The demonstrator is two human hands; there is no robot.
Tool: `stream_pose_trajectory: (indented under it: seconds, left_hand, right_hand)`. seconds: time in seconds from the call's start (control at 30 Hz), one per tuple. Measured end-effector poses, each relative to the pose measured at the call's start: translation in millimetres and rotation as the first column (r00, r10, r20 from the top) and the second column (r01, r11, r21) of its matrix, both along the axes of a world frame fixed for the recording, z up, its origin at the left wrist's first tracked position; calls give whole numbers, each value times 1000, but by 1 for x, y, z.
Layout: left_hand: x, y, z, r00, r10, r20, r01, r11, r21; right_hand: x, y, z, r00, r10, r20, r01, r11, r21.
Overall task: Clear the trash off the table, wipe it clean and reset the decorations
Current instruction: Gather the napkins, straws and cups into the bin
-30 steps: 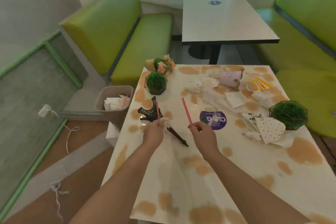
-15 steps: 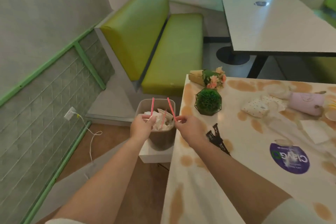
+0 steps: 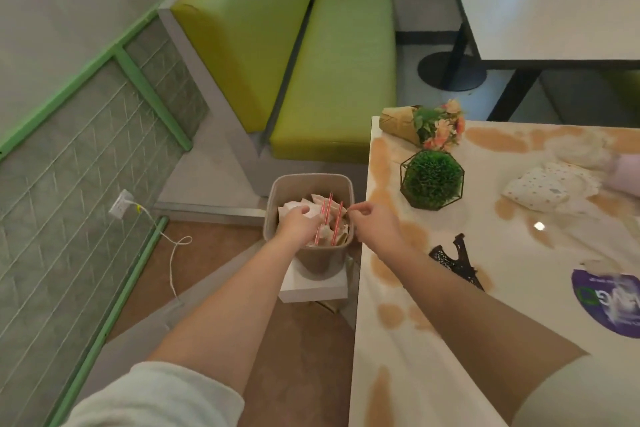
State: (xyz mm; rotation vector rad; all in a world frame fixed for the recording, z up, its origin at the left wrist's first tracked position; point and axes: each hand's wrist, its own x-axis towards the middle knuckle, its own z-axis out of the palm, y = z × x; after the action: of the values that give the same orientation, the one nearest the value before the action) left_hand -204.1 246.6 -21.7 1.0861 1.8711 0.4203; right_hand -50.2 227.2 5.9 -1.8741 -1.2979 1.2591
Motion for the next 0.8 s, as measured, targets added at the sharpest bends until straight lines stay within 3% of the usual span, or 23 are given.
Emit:
stream_pose_trajectory:
  seconds: [0.27, 0.4, 0.67, 0.8]
  left_hand:
    - [58, 8, 45, 997, -17, 75, -2, 971, 240]
    - [111, 11, 70, 988, -155, 25, 140, 940, 311]
    - [220, 2, 82, 952, -291, 92, 238, 897, 372]
    - [269, -2, 75, 940, -331, 90, 286, 901, 328]
  right_hand:
    - [65, -4, 42, 986, -144, -84, 155, 978, 141]
    - [119, -13, 56, 968, -234, -90, 247, 955, 163]
    - [226, -25, 48, 933, -358, -27, 358, 923, 137]
    - [281, -29, 32, 930, -367, 38, 360, 925, 123]
